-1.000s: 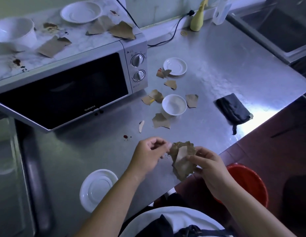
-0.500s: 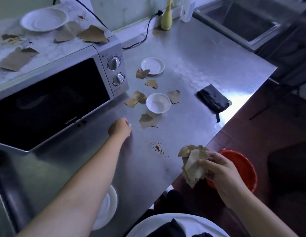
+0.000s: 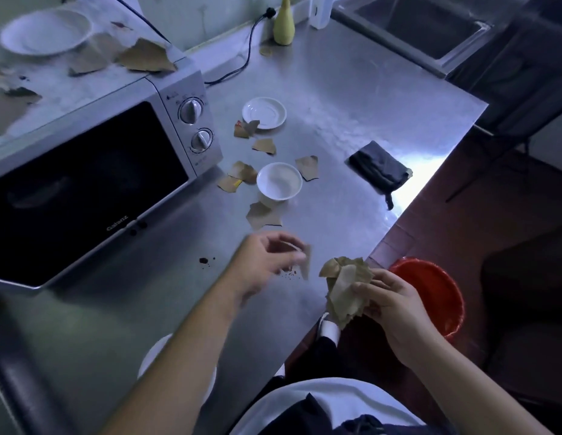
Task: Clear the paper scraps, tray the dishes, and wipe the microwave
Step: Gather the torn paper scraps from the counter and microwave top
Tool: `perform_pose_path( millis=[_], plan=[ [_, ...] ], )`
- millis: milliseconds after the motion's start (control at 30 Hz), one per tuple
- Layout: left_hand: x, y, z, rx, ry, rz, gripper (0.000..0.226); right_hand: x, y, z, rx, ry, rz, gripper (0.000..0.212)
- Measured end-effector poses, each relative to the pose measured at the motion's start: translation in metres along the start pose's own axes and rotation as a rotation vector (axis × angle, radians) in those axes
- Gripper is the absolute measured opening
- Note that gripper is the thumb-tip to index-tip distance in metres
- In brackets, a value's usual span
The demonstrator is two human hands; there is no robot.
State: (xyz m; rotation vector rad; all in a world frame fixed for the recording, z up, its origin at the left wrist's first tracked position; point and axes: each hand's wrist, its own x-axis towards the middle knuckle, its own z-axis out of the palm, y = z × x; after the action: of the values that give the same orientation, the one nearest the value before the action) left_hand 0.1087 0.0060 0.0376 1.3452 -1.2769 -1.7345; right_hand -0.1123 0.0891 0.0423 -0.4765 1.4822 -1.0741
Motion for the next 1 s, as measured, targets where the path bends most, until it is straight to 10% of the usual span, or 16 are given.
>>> perform_pose_path(
  millis=[567,1000],
  plan=[
    [0.017,0.007,0.094,0.202,0.417,-0.016,0.016,0.090,-0.047,-0.011,-0.059,-0.540,0.091,0.026],
    [0.110,0.001,0.073,0.307,0.902,-0.275,0.010,0.197,-0.121,-0.075,-0.075,-0.544,0.150,0.014]
  ],
)
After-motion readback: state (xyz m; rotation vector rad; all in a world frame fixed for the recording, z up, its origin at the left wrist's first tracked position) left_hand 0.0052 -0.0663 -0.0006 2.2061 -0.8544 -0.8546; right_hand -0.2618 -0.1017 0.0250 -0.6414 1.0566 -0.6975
